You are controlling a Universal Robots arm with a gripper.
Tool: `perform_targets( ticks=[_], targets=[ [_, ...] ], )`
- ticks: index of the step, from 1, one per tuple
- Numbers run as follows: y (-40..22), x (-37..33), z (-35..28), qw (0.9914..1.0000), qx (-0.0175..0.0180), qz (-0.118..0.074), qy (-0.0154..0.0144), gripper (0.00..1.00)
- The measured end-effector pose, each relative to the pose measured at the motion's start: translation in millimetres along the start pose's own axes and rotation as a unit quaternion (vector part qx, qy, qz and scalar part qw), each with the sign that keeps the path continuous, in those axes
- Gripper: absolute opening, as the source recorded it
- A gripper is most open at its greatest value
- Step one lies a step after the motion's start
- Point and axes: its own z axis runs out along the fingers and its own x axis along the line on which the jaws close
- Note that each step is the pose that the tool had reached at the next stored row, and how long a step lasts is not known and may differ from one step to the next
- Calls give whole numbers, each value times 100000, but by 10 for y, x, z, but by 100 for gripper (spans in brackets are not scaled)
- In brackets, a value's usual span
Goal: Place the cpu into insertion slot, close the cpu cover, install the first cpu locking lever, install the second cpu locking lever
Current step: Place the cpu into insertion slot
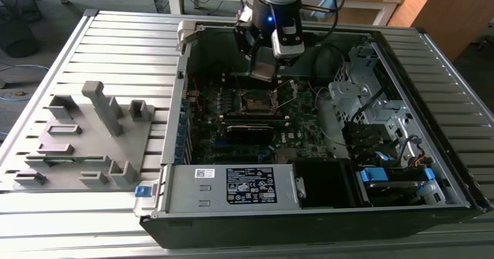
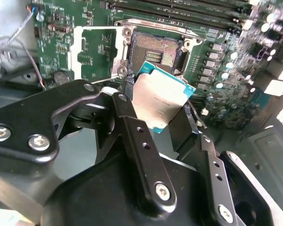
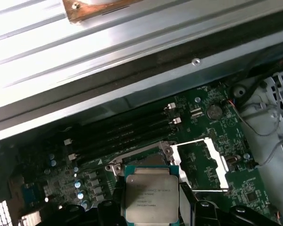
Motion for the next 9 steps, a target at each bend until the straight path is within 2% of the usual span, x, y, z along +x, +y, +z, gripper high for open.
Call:
perform_targets(
  ticks=[3,9],
  targets=[
    [-1,-1,14,99972,-29,2340,-205,54],
    [-2,0,16,99965,-47,2640,-233,54]
  ],
)
